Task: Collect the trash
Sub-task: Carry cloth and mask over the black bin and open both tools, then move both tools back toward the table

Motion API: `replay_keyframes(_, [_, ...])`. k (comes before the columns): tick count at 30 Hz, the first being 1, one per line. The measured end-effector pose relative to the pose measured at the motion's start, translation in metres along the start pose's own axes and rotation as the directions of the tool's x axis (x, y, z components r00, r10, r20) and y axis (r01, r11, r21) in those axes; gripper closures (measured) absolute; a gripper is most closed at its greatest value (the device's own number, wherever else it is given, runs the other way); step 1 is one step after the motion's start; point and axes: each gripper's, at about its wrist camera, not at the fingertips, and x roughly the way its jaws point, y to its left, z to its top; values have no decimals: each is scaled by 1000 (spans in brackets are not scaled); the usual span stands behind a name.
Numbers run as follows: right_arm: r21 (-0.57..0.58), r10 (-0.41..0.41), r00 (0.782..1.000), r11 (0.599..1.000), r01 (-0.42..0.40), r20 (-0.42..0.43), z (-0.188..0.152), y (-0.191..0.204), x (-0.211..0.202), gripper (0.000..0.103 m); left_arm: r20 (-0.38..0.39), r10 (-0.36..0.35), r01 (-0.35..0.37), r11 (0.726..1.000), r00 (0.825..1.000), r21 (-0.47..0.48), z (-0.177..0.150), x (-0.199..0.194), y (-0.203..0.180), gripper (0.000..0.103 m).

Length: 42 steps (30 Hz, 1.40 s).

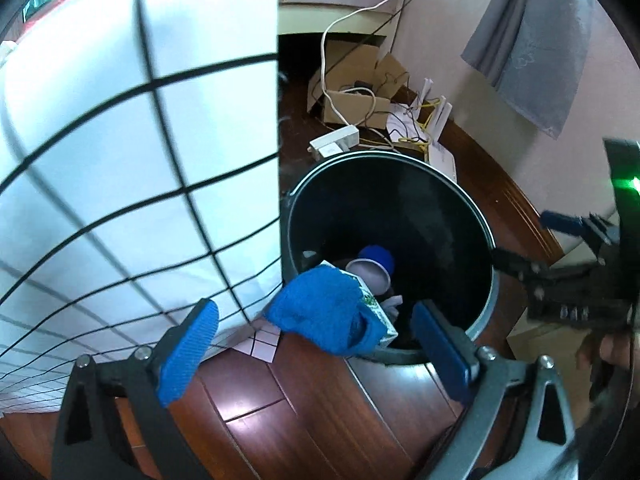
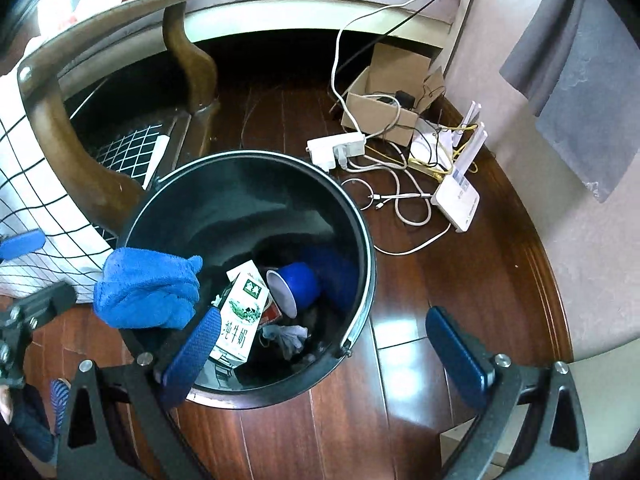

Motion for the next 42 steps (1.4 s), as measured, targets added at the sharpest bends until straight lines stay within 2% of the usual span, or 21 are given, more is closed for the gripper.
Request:
replay_keyframes(4, [-1,2,1000,1000,-2,9,1,2,-2,0,-6,14,-14,1000,1000,-7,-10,-8,8,5])
replay_keyframes(8, [-14,3,1000,1000,-3,22,4,7,-9,0,30,-2,3,1000,1000,-15,-12,-30,15,5])
replay_keyframes(14, [-34,11,997,999,-8,77,13,18,-32,0,107,-14,14,1000,994,4,-8,-73,17,5])
replay_keyframes(21, [-104,35,990,994,-21,135,24,45,-61,0,217,19,-12,999,976,-31,2,-118,37,4])
replay_keyframes(24, [-128,53,984,991,-31,169,32,60,-77,0,268,46,-31,998,962,-63,5,-138,54,4])
replay_keyframes(26, [-149,70,977,988,-40,201,41,74,-90,0,294,92,-67,993,951,-93,7,-148,68,4])
replay_keyframes(33, [-246,167,931,965,-86,326,77,135,-138,0,331,227,-157,961,916,-226,7,-173,137,5])
replay_keyframes(39, [-278,220,914,952,-126,341,106,188,-153,0,327,330,-234,925,886,-299,8,-185,183,5])
replay_keyframes(42, [-257,227,917,956,-144,328,126,206,-151,0,318,363,-254,907,876,-336,7,-190,201,5])
